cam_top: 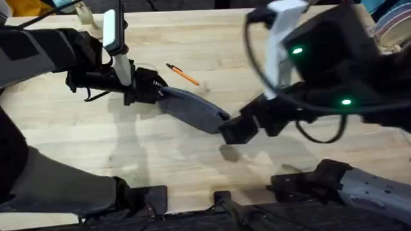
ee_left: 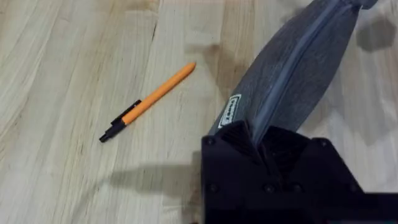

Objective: Unzip the bag, pick up the pens from the table one at a time and place them inside, then zip the bag closed.

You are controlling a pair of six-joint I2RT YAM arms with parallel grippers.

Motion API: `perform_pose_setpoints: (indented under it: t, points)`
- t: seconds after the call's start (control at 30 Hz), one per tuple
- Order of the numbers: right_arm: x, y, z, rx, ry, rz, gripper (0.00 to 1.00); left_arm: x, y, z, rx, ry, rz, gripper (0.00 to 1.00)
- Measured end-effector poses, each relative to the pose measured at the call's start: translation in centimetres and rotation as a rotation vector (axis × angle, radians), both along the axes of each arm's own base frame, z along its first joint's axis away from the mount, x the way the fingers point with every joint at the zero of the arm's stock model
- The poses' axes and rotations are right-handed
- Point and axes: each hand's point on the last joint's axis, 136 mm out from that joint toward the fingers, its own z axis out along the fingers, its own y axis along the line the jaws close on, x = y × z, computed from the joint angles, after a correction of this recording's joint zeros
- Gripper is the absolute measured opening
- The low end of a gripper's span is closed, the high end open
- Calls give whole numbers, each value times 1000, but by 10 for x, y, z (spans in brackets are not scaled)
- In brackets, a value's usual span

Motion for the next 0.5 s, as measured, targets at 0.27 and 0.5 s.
perform_pose_setpoints:
  t: [0.27, 0.5]
  points:
    - [2, 35, -21, -53, -12, 81, 998, 0, 0, 0, 0, 0, 0, 42]
    - [7, 40, -33, -71, 14, 53, 947, 0, 0, 0, 0, 0, 0, 42]
